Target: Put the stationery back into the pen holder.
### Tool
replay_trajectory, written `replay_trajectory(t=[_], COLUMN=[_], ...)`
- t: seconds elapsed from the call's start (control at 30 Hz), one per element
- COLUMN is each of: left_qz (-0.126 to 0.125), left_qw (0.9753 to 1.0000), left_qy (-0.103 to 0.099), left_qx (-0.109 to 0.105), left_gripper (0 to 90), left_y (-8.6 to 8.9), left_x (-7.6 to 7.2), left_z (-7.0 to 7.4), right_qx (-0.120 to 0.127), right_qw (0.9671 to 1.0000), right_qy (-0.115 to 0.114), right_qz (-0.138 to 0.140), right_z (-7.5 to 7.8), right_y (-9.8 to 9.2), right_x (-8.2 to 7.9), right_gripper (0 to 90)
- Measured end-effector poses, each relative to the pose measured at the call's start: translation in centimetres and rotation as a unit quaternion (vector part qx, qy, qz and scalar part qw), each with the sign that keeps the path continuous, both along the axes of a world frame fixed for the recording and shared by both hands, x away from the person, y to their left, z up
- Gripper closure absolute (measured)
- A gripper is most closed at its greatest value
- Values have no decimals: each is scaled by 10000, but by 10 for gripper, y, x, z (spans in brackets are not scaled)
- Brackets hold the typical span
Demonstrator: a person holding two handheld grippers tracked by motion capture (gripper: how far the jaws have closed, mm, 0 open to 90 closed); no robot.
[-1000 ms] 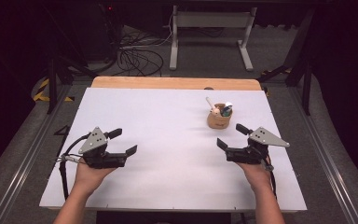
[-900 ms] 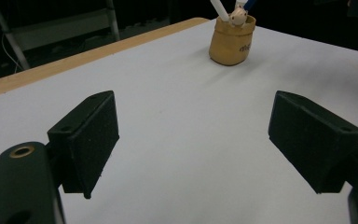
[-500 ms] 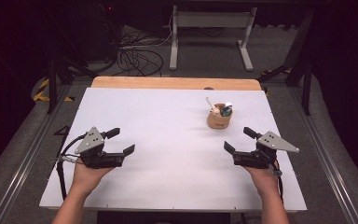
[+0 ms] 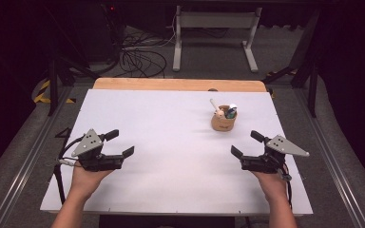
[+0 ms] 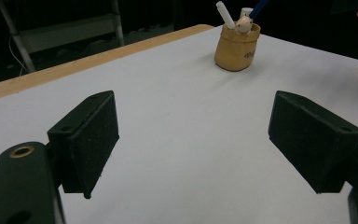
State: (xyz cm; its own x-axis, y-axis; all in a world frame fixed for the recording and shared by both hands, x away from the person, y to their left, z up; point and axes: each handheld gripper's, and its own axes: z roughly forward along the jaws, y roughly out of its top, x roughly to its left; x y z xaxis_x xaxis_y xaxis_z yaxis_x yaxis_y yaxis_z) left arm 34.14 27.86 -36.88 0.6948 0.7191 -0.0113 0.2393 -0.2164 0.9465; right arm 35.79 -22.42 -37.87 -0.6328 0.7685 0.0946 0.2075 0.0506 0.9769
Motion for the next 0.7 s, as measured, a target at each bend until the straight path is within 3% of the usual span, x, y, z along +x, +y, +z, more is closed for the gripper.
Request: replay_trajectory(t=[0.27, 0.7], left_qz=[5, -12], left_qw=[10000, 10000], left_qy=[20, 15], left_qx=[-74, -26], left_gripper=[168, 167], left_y=[3, 3], left_x=[0, 1], left_z=[0, 0], right_qx=[56, 107], right_qw=[9999, 9997], right_qy=[-53, -43], right_qz=[-84, -203], right_z=[-2, -4], right_y=[-7, -13], right_x=[-1, 0], right_gripper=[17, 16])
